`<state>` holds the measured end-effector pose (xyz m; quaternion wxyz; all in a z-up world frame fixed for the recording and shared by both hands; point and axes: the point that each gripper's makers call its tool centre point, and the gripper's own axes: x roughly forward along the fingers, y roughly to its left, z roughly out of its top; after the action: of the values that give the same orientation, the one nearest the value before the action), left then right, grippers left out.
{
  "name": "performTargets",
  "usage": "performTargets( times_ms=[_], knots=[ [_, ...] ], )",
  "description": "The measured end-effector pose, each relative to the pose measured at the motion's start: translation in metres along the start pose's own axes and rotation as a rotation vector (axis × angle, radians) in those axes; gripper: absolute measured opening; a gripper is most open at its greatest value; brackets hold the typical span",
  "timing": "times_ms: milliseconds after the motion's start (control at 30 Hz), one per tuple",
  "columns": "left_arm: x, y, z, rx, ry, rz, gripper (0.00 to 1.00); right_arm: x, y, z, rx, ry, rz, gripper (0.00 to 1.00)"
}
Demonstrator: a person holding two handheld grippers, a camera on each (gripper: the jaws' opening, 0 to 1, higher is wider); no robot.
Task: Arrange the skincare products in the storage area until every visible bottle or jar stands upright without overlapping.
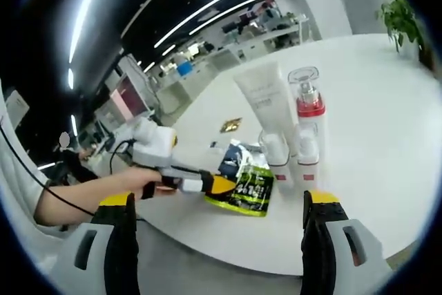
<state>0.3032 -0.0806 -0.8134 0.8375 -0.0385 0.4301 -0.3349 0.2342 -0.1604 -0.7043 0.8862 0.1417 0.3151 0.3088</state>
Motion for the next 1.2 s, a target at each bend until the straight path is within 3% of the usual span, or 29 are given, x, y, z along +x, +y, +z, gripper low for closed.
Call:
performTargets(
  times_ms=[400, 867, 1200],
  knots=[
    [-0.005, 0.011, -0.010, 0.103, 0.058, 0.087, 0.18, 0.001, 0.001, -0.003, -0.023, 0.018, -0.004, 1.00],
    [-0.017, 0.028, -0.007, 0.197, 0.053, 0.131, 0.31, 0.002, -0.002, -0.005, -0.054, 0.032, -0.024, 1.00],
    [-0.047, 0.028, -0.006, 0.219, 0.024, 0.146, 0.47, 0.001, -0.002, -0.006, -0.084, 0.042, -0.030, 0.99]
  ],
)
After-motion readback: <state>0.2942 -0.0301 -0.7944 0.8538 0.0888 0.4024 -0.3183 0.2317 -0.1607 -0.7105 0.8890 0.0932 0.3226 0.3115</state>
